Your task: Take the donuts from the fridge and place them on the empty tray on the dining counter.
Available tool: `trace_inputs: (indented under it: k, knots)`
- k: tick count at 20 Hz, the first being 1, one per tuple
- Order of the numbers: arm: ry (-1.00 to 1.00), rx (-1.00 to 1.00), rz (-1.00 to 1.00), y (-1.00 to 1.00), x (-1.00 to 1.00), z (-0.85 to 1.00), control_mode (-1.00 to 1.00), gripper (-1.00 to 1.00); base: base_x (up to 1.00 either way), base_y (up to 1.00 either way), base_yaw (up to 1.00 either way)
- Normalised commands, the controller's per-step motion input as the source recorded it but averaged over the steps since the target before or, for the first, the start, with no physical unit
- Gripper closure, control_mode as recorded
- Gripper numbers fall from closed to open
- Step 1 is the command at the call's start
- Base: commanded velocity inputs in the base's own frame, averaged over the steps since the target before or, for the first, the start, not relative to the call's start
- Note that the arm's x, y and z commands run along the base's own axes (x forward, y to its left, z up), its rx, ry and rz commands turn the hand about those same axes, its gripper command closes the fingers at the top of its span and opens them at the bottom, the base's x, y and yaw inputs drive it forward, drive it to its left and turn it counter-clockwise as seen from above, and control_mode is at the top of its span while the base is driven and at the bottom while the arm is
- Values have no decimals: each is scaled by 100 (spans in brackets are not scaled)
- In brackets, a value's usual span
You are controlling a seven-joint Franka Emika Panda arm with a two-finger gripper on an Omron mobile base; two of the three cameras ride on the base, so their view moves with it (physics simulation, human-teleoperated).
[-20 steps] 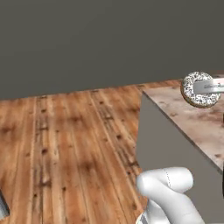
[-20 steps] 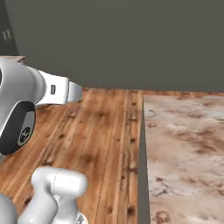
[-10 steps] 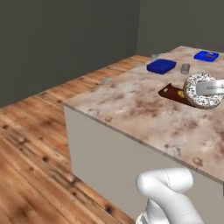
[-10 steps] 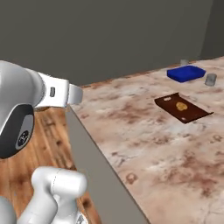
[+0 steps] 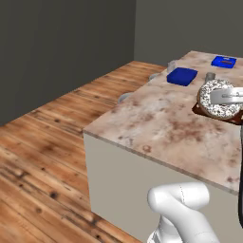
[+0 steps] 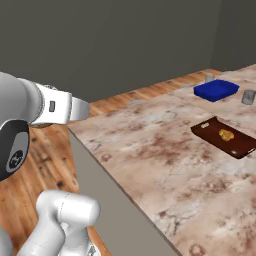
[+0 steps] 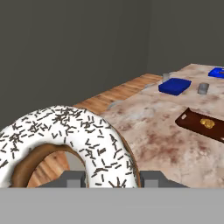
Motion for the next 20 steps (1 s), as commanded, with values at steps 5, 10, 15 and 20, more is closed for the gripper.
trace_inputs:
  k: [5,10,15,20]
  knots:
    - [0,0,0,0,0,0,100,100,100,100,-1]
    - [0,0,0,0,0,0,100,100,100,100,-1]
    - [0,0,0,0,0,0,100,100,100,100,-16]
    - [0,0,0,0,0,0,100,100,86,97,-56]
